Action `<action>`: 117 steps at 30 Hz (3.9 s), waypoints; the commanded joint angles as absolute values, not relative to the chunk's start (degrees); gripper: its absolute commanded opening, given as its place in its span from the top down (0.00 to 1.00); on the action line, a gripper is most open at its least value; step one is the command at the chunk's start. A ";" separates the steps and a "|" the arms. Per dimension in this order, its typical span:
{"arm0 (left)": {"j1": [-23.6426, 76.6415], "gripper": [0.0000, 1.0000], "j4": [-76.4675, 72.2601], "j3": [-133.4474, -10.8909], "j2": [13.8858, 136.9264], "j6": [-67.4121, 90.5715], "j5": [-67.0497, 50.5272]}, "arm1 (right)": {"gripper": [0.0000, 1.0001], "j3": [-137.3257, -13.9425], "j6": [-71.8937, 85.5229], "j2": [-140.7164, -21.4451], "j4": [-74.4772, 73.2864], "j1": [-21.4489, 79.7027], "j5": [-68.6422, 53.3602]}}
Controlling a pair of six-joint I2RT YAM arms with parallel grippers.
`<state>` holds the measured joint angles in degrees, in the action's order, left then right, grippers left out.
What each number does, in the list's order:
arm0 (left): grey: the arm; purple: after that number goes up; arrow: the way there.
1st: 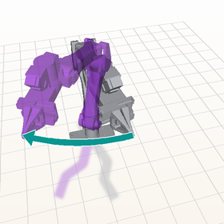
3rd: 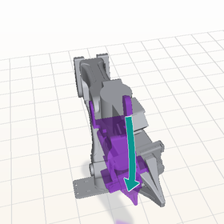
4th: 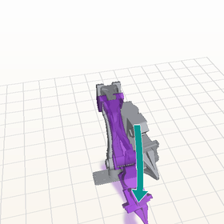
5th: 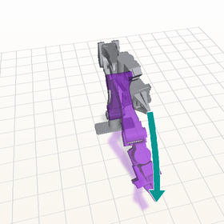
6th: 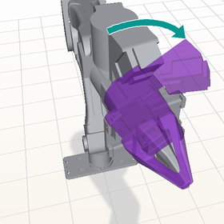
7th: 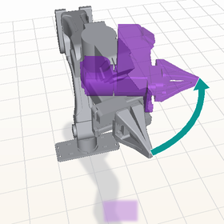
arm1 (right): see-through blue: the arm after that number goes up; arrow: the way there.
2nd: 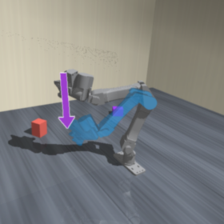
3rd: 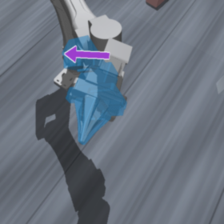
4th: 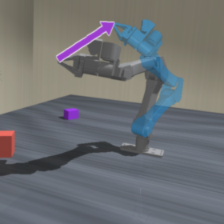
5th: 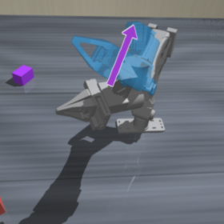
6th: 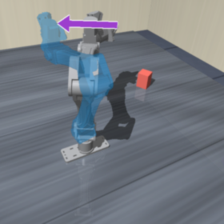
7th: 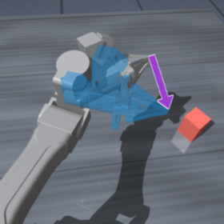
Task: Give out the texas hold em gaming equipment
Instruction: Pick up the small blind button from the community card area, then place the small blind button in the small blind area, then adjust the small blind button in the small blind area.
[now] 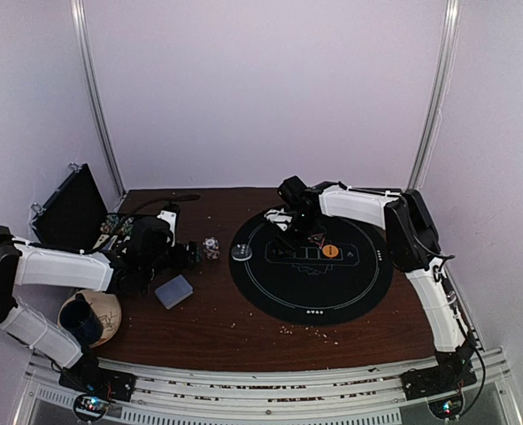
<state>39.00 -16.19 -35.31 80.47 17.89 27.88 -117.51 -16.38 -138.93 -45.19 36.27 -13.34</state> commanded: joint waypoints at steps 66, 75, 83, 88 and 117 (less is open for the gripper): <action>39.20 0.02 -17.25 -37.88 84.02 17.48 29.18 | 0.46 -131.55 -6.33 -151.09 -30.51 23.89 3.89; 39.20 0.02 -17.24 -37.96 84.03 17.52 29.26 | 0.45 -135.05 -5.45 -152.87 -31.39 23.20 3.65; 39.22 0.02 -17.30 -37.97 84.24 17.50 29.19 | 0.39 -135.04 -5.30 -151.44 -33.64 23.20 -2.47; 39.29 0.02 -17.22 -38.19 84.85 17.49 28.94 | 0.30 -132.44 -4.77 -146.11 -34.54 23.20 -8.22; 39.34 0.02 -17.05 -38.14 84.24 17.40 29.33 | 0.14 -125.58 -2.50 -146.00 -37.45 20.48 5.79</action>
